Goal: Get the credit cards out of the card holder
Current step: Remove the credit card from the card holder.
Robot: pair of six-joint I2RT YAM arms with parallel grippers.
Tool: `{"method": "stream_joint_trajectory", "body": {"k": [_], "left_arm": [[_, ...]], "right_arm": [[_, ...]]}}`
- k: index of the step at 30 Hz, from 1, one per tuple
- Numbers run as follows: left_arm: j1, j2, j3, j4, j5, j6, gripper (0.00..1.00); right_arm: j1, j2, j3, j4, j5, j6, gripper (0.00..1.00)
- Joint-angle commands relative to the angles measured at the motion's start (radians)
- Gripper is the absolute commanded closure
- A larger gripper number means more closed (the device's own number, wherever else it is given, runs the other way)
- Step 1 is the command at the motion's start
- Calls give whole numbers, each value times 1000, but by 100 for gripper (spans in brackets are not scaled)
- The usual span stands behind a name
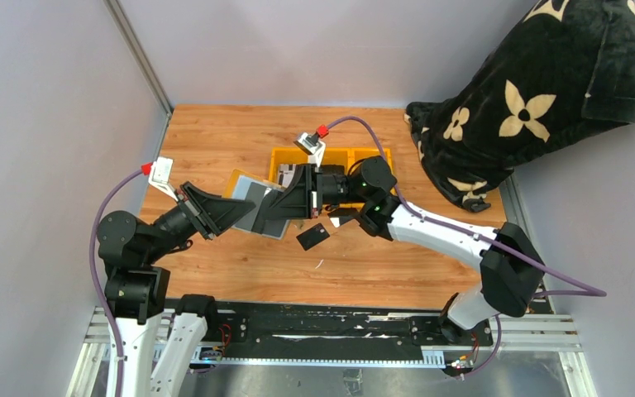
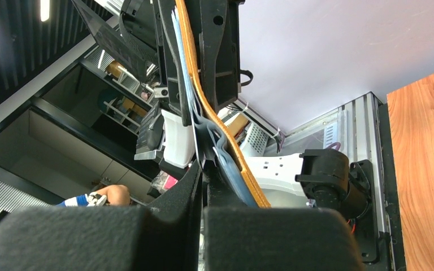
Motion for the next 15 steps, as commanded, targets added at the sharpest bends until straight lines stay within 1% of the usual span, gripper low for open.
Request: {"method": "stream_joint_trajectory", "body": {"k": [1,7,9,10,11,14,15], "left_arm": [[3,5,14,50,23,-30,96],[3,8,23,49,22,-30,100],[3,8,25,49,22,-27,100],[3,8,25,50,22,-25,100],[3,8,25,48,21,-23,100],[3,9,21,48,21,-18,100],[3,10,20,49,21,-16,100]], "right_arm": [[11,-40,-50,39,-6,1,100],[9,-64,-87,48,-4,-2,100],[9,-68,-89,54,2,1,99],[9,-67,-86,59,5,5,96],[9,-66,-82,70,8,13,88],[11,-50,-69,141,29,61,70],[11,-39,-64,177,34,84,66]]}}
